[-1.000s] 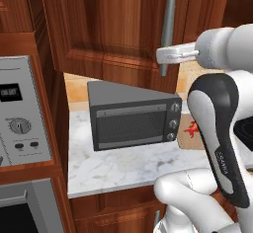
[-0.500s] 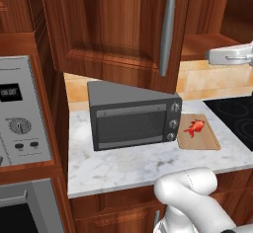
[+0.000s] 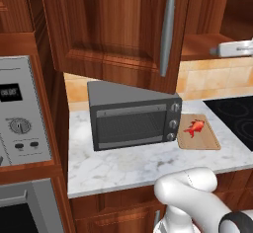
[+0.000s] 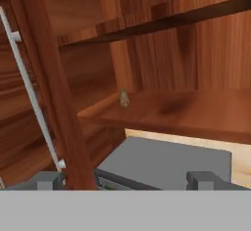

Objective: Open the cabinet, retrieve the rolling pin, and place it next to the meat on the cutting board to prepare for tenderizing.

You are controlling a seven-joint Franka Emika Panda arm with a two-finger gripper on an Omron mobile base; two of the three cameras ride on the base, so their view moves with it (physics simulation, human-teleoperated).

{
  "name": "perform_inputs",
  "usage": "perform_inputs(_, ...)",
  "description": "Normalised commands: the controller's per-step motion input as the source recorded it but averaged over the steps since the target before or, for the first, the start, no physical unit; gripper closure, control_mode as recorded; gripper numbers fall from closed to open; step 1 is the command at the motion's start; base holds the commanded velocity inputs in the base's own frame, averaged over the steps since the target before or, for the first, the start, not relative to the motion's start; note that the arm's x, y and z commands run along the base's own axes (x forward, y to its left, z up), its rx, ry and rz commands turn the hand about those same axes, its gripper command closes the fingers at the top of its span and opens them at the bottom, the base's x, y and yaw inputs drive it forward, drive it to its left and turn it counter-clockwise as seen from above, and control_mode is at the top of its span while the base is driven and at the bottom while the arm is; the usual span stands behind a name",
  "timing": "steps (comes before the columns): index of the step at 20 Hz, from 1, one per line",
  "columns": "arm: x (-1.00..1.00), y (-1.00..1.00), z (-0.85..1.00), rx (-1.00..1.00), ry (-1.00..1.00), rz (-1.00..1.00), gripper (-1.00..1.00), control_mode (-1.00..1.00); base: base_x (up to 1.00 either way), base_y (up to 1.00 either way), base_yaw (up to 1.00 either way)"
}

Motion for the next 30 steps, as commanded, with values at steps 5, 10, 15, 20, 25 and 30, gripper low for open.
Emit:
perform_inputs(5, 0.97, 0.01, -0.05, 0.07, 0.16, 0.16, -1.00, -1.00, 0.00, 0.00, 0.00)
perform_inputs(10, 0.67, 0.26, -0.12, 0.06, 0.07, 0.16, -1.00, -1.00, 0.00, 0.00, 0.00)
perform_inputs(15, 0.49, 0.55, -0.13, 0.03, 0.06, 0.12, -1.00, -1.00, 0.00, 0.00, 0.00)
perform_inputs(20, 0.31, 0.66, -0.11, 0.01, 0.07, 0.10, -1.00, -1.00, 0.00, 0.00, 0.00)
perform_inputs(25, -0.35, 0.88, -0.01, 0.00, 0.00, 0.12, -1.00, -1.00, 0.00, 0.00, 0.00)
perform_inputs(30, -0.88, 0.97, 0.00, -0.03, -0.03, 0.15, -1.00, -1.00, 0.00, 0.00, 0.00)
